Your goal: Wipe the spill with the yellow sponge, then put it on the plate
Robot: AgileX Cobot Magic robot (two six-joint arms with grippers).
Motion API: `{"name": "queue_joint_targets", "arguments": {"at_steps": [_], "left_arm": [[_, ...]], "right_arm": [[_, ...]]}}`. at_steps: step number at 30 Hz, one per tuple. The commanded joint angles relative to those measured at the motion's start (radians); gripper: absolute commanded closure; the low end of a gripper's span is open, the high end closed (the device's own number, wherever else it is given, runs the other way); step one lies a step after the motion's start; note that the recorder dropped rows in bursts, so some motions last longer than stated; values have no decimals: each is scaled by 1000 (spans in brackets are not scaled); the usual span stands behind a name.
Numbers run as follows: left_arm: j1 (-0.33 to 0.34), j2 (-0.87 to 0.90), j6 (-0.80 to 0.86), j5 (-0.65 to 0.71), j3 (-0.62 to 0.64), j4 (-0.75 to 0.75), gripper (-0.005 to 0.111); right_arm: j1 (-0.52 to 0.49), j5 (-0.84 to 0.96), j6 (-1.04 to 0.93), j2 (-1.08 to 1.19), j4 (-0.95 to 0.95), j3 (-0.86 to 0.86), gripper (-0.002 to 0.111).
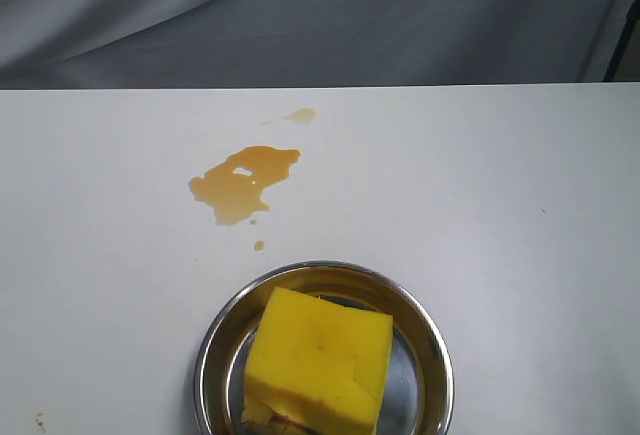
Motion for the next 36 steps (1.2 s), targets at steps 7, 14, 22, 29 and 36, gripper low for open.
{"name": "queue_joint_targets", "arguments": {"at_steps": [7,14,22,29,36], "left_arm": [[-5,-4,-1,-2,4,-8,107],[-5,-4,-1,-2,4,-8,107],[-5,-4,-1,-2,4,-8,107],[-5,-4,-1,-2,4,-8,107],[-5,-4,-1,-2,4,-8,107]], "right_arm": [[-316,47,-514,-160,-2,3,108],[-542,656,-1104,-282,-43,3,108],[-584,678,-1096,-290,-32,3,108],[-584,692,-1073,-290,-2,3,108],[-584,758,231,-290,-1347,3,108]]}}
